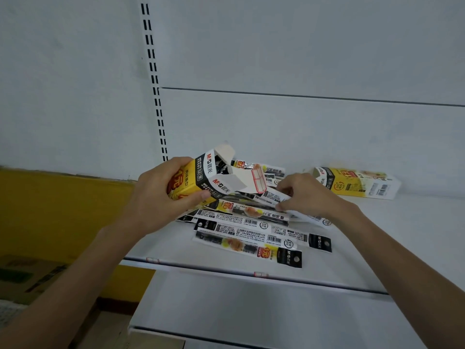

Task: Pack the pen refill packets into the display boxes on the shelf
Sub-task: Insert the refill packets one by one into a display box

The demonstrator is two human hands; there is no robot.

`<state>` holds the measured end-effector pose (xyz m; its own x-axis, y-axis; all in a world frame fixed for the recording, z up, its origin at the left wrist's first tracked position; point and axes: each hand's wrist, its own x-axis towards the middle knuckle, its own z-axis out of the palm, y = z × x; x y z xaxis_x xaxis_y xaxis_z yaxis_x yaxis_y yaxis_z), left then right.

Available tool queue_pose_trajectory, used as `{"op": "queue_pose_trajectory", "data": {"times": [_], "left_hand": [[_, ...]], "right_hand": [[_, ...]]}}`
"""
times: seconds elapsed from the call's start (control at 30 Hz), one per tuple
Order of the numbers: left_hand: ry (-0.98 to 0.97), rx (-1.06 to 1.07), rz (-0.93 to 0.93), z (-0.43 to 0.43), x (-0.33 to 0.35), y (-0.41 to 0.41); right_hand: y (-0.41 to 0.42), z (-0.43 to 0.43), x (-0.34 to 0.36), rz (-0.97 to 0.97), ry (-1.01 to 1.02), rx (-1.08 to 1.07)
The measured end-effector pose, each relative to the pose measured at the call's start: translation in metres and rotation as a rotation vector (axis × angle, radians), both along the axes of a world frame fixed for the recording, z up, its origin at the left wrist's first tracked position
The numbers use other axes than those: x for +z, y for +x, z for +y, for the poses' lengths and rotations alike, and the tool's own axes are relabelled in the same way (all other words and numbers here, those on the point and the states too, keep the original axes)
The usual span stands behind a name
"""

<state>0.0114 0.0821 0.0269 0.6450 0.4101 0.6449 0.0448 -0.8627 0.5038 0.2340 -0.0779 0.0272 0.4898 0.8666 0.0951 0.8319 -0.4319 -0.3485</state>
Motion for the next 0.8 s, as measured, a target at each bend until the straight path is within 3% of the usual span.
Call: {"op": "queue_pose_trajectory", "data": {"times": [0.2,0.33,0.53,0.67,0.8], "left_hand": [[-0.008,0.018,0.031,-0.002,0.0,0.0],[0.012,0.024,0.05,-0.001,0.0,0.0],[0.051,0.03,0.084,-0.002,0.0,0.0],[0.047,0.042,0.079,-0.001,0.0,0.0],[0.063,0.036,0.077,-0.001,-0.003,0.001]], "right_hand": [[0.006,-0.009,0.017,0.046,0.093,-0.047],[0.003,-0.017,0.039,0.09,0.394,-0.116],[-0.019,-0.03,0.067,0.558,0.946,-0.038],[-0.039,-0.03,0.074,0.849,1.047,0.054],[-0.054,-0.017,0.063,1.019,1.039,-0.024]]}}
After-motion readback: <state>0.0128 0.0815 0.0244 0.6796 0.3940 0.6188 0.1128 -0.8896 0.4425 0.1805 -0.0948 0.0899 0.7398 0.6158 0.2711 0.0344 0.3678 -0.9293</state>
